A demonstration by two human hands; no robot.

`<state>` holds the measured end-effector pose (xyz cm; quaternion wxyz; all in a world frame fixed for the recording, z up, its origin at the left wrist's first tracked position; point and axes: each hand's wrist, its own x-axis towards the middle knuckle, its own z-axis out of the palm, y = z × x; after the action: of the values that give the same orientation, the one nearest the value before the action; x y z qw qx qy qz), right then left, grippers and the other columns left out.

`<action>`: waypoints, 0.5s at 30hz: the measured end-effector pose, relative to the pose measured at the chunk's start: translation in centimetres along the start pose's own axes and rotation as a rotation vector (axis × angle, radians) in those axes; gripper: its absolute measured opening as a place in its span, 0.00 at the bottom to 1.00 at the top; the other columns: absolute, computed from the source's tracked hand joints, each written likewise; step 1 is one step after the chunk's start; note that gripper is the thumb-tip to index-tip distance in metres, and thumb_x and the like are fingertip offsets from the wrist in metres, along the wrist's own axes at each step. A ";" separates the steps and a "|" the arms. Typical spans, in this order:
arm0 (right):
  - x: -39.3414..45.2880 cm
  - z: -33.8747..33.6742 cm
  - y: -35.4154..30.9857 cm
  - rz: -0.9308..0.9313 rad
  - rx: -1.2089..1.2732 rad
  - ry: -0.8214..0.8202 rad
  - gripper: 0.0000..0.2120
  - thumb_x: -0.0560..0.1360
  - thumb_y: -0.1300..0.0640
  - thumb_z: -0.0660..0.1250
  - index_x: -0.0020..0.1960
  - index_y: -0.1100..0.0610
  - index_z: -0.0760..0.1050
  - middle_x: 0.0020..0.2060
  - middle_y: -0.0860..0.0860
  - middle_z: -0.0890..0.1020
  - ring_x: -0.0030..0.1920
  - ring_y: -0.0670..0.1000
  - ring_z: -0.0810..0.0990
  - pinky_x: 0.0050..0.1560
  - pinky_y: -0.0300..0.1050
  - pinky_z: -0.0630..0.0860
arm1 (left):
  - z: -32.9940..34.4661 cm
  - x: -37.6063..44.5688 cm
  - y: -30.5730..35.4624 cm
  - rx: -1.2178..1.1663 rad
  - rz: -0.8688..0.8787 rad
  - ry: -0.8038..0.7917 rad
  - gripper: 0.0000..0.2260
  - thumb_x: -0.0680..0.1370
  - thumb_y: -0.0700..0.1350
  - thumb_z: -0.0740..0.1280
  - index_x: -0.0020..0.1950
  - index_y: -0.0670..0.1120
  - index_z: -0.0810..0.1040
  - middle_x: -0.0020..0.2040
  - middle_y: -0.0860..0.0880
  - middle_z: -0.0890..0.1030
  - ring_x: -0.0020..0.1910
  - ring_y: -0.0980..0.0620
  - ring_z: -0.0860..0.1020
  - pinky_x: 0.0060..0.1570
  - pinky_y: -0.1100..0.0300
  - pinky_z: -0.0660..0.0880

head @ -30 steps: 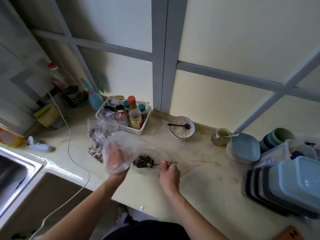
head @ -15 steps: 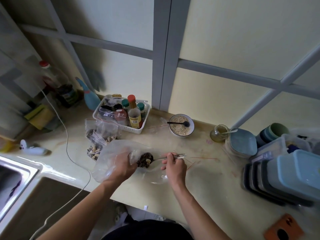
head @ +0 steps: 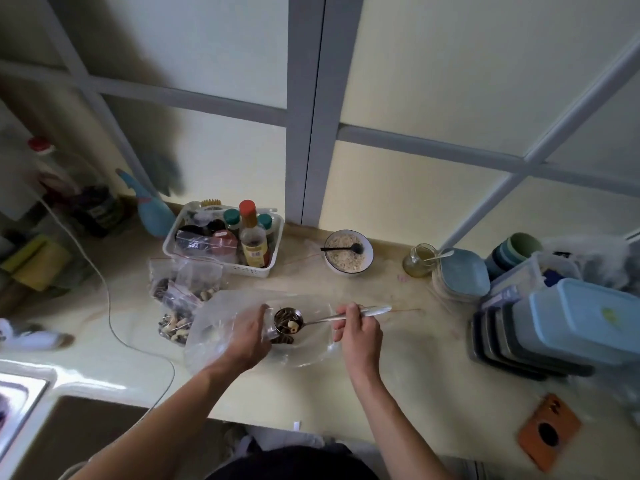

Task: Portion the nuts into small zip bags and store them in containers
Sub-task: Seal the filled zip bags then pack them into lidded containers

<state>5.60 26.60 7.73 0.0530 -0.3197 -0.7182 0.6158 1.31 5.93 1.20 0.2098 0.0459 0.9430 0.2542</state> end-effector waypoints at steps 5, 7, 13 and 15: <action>-0.6 1.9 0.5 -0.017 -0.074 -0.052 0.16 0.83 0.56 0.59 0.41 0.57 0.81 0.28 0.51 0.81 0.27 0.48 0.79 0.34 0.39 0.75 | -0.5 0.2 0.2 0.016 0.092 0.010 0.23 0.71 0.45 0.72 0.64 0.45 0.71 0.54 0.44 0.78 0.52 0.40 0.77 0.53 0.51 0.71; -0.9 2.5 0.9 -0.030 -0.099 -0.081 0.17 0.83 0.54 0.60 0.41 0.55 0.82 0.29 0.51 0.82 0.28 0.48 0.80 0.36 0.42 0.77 | -0.6 0.3 0.1 0.012 0.117 -0.011 0.24 0.72 0.46 0.72 0.65 0.46 0.69 0.57 0.45 0.76 0.53 0.43 0.75 0.53 0.55 0.69; -1.7 4.0 1.2 -0.115 -0.202 -0.211 0.14 0.84 0.53 0.60 0.45 0.49 0.81 0.33 0.51 0.83 0.31 0.48 0.83 0.39 0.38 0.76 | -0.2 1.0 -0.9 -0.038 0.124 -0.050 0.29 0.75 0.49 0.72 0.72 0.43 0.66 0.68 0.44 0.73 0.63 0.45 0.73 0.57 0.64 0.65; -1.9 4.7 1.7 -0.127 -0.219 -0.288 0.12 0.84 0.53 0.61 0.47 0.48 0.82 0.35 0.51 0.84 0.32 0.48 0.83 0.41 0.40 0.77 | -0.2 1.2 -1.2 -0.047 0.113 -0.045 0.29 0.76 0.50 0.72 0.73 0.43 0.67 0.67 0.42 0.74 0.64 0.44 0.73 0.58 0.62 0.65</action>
<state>5.58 21.71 5.71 -0.0468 -0.1861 -0.7999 0.5686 0.15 5.05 0.29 0.2175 0.0999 0.9277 0.2866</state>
